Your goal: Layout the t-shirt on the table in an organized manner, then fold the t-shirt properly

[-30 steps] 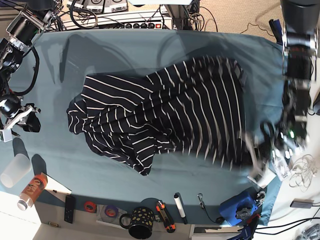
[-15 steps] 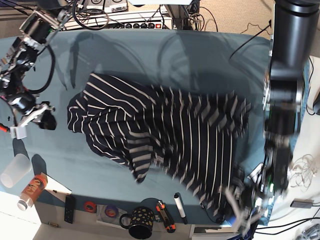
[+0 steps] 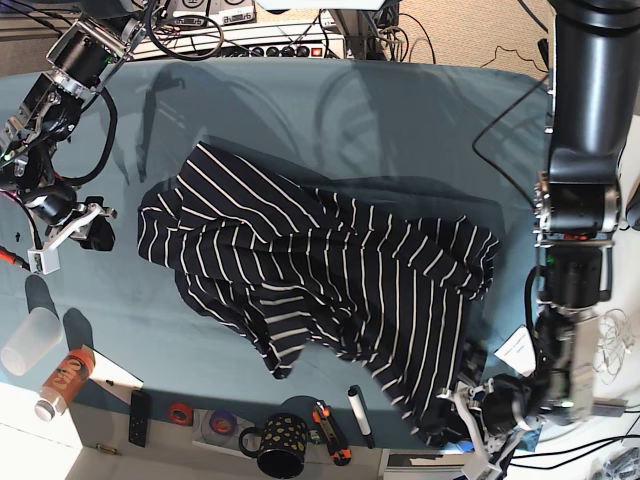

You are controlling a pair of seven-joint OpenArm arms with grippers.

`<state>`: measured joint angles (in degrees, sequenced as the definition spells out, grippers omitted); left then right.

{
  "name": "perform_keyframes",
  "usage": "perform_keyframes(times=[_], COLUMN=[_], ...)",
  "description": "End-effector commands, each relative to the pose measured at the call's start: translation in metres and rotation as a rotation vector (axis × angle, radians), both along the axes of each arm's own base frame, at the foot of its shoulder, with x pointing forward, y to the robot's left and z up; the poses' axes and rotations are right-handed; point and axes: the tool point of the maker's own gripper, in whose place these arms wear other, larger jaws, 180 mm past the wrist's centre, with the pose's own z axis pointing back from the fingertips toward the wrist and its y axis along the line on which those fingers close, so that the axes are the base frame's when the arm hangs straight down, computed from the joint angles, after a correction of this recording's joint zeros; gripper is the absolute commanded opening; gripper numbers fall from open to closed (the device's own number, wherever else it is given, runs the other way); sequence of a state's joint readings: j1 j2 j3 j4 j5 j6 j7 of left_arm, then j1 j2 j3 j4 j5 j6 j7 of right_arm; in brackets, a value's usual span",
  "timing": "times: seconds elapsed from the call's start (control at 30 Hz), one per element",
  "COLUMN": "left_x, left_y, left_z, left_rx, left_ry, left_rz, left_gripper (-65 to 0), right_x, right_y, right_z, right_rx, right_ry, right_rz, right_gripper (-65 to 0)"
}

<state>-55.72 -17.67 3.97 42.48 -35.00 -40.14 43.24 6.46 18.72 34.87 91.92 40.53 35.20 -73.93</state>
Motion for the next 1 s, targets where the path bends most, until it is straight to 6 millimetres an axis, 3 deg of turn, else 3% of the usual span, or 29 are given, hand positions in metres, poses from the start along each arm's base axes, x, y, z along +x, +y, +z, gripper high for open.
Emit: perform_keyframes(times=[0.0,0.2,0.33,0.43,0.5,0.63,0.77,0.87,0.97], left_x=[0.01,-0.008,-0.035,-0.054,-0.06,-0.078,-0.106,-0.131,-0.153], left_y=[0.002,0.023,0.044,0.07,0.098,0.153,0.195,0.215,0.226], left_z=[0.053,0.101,0.126,0.149,0.162,0.159,0.141,0.126,0.119], left_rx=[-0.072,-0.09,-0.115,-0.104,-0.073,0.008,0.127,0.256,0.35], left_ry=[-0.104,-0.15,-0.128,-0.159,-0.201,-0.182,-0.143,-0.108,-0.101], left_rz=[0.0,-0.031,-0.08,-0.085,-0.032,0.078,0.142,0.164,0.176], left_gripper=[-40.6,-41.9,-42.0,-48.7,-52.4,-52.3,-52.3,-52.3,-52.3], right_x=[0.008,0.011,0.008,0.007,0.006,-0.001,-0.012,-0.031,-0.056], right_y=[-0.003,0.017,0.027,0.026,0.021,0.009,-0.006,-0.012,-0.006], right_z=[0.02,0.032,0.033,0.035,0.036,0.035,0.032,0.016,-0.013], right_rx=[-0.006,0.064,0.087,0.095,0.095,0.091,0.095,0.104,0.123], right_ry=[-0.067,-0.131,-0.13,-0.139,-0.14,-0.122,-0.12,-0.074,0.012], right_rz=[0.006,0.096,0.152,0.148,0.136,0.1,0.048,0.016,0.013], right_gripper=[-49.0,-49.0,-49.0,-49.0,-49.0,-49.0,-49.0,-49.0,-48.8])
